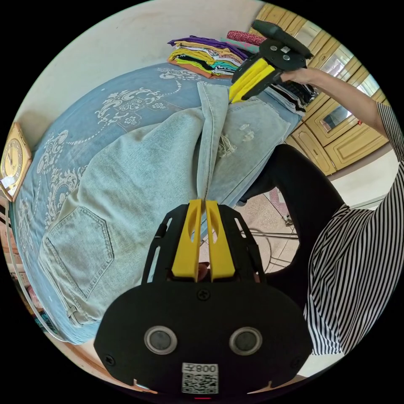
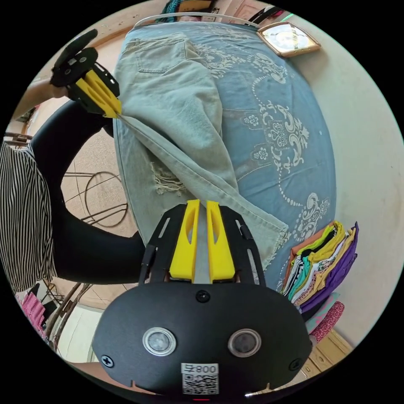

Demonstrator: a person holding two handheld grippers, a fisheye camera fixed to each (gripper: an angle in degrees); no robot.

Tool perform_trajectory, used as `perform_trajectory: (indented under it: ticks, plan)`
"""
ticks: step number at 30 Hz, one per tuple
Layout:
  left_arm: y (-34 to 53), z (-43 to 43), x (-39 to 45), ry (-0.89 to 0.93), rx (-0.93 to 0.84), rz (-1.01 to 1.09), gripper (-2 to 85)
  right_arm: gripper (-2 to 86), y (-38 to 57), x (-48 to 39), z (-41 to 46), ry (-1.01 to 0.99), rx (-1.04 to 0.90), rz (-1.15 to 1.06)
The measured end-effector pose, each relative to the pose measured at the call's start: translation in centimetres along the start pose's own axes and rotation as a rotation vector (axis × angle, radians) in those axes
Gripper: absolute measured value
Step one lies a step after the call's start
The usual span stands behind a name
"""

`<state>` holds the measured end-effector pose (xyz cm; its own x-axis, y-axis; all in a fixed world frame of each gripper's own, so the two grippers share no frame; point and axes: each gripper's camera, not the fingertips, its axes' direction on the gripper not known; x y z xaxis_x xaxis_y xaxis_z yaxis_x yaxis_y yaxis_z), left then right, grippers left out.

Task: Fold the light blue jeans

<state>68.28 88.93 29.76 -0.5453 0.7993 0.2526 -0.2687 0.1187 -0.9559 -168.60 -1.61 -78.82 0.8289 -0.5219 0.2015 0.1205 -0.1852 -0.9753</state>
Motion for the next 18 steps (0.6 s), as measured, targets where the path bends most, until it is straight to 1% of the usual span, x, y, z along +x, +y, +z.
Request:
perform_trajectory:
  ticks: [2,3,5,7,9,11,14,18]
  plan:
    - [0.1,-0.1,0.1,0.002,-0.002,-0.009,2.0,7.8,-0.3,2.6,1.6,-0.067,-0.043,0.087]
    - [0.1,-0.1,0.1,0.005,-0.003,-0.015,2.0,7.9,-0.3,3.3,1.9,-0.089,-0.042,0.117]
    - [0.3,0.0,0.0,0.014,-0.006,-0.027,2.0,7.9,0.2,6.4,2.9,-0.182,0.006,0.274]
    - [0.4,0.1,0.0,0.025,-0.011,-0.034,2.0,7.8,0.4,8.0,3.5,-0.208,0.042,0.319]
    - [0.5,0.2,-0.1,0.034,-0.017,-0.031,1.9,7.9,-0.1,8.4,4.4,-0.156,0.013,0.273]
    - [0.6,0.2,-0.3,0.043,-0.019,-0.032,1.9,8.0,-1.2,8.2,5.8,-0.086,-0.046,0.153]
    - [0.8,0.2,-0.7,0.065,-0.024,-0.045,1.8,7.2,-2.3,7.9,8.3,-0.077,-0.115,0.025]
    - [1.1,0.2,-1.0,0.081,-0.024,-0.067,1.8,3.4,-2.7,8.7,10.6,-0.143,-0.153,-0.012]
